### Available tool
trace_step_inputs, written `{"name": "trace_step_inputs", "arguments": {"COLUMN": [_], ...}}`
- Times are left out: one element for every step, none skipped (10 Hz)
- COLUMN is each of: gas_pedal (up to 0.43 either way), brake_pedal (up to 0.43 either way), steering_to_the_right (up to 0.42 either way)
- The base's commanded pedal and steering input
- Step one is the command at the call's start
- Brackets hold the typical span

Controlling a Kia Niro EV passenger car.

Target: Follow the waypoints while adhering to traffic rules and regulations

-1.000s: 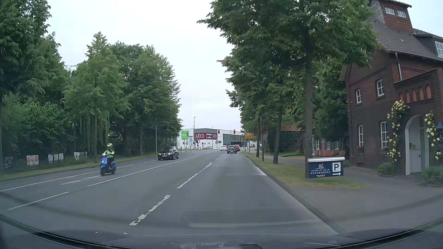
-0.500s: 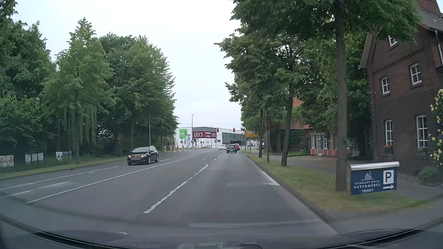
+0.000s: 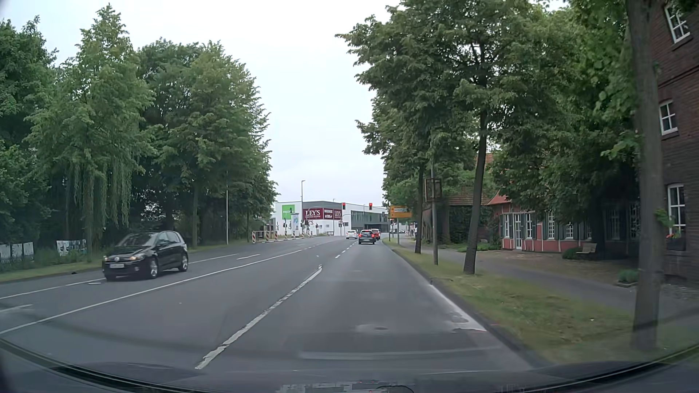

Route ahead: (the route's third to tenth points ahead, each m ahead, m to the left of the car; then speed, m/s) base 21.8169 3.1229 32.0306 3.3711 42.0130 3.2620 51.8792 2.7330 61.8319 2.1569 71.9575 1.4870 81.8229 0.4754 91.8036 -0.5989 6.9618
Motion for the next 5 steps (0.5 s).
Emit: {"name": "trace_step_inputs", "arguments": {"gas_pedal": [0.11, 0.11, 0.11, 0.11, 0.11], "brake_pedal": [0.0, 0.0, 0.0, 0.0, 0.0], "steering_to_the_right": [0.002, 0.002, 0.001, 0.001, 0.0]}}
